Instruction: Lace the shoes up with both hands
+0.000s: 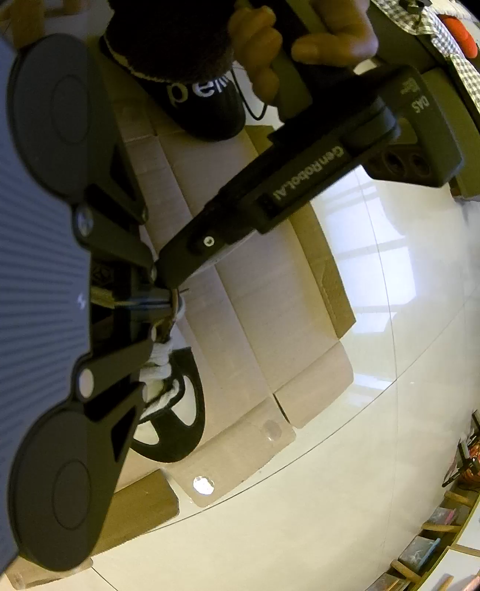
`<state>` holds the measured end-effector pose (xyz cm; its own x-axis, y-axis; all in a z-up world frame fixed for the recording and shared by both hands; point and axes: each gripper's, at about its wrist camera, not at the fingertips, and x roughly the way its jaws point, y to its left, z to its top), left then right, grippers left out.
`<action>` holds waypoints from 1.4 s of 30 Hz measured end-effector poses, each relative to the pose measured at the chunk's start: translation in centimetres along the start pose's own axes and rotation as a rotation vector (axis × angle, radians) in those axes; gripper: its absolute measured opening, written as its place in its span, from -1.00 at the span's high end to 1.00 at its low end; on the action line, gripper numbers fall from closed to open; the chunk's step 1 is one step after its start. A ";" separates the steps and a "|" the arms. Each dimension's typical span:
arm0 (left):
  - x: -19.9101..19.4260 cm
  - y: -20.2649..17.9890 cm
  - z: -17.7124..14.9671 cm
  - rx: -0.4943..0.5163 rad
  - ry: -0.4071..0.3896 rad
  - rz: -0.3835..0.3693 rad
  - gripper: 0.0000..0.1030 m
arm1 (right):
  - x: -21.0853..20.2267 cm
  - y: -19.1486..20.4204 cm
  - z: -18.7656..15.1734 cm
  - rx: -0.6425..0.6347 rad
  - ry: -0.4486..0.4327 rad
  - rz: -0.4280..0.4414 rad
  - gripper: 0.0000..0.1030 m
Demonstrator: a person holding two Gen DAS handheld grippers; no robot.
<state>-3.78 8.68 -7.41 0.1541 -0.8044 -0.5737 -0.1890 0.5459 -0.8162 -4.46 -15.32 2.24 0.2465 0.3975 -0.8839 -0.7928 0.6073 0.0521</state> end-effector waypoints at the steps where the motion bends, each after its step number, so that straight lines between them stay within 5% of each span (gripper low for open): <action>1: 0.0 0.1 0.0 -0.008 -0.001 -0.001 0.62 | -1.2 -0.8 -1.5 0.000 -0.002 0.002 0.96; 4: 0.0 0.4 0.0 -0.038 -0.003 -0.009 0.62 | 1.0 1.6 3.5 0.004 0.001 0.002 0.96; 8: 0.1 0.7 -0.1 -0.070 -0.005 -0.021 0.62 | 4.8 1.6 5.5 -0.009 0.007 0.007 0.96; 26: 0.2 1.1 0.0 -0.146 -0.016 -0.064 0.62 | 2.6 -3.3 5.6 -0.005 0.003 0.012 0.96; 42: 0.3 1.3 0.1 -0.141 -0.002 -0.066 0.62 | 3.6 -1.0 5.1 0.006 0.001 0.008 0.96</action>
<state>-3.88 9.19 -8.64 0.1727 -0.8370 -0.5193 -0.3126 0.4534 -0.8347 0.07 -11.01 1.34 0.2394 0.4018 -0.8839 -0.7916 0.6079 0.0620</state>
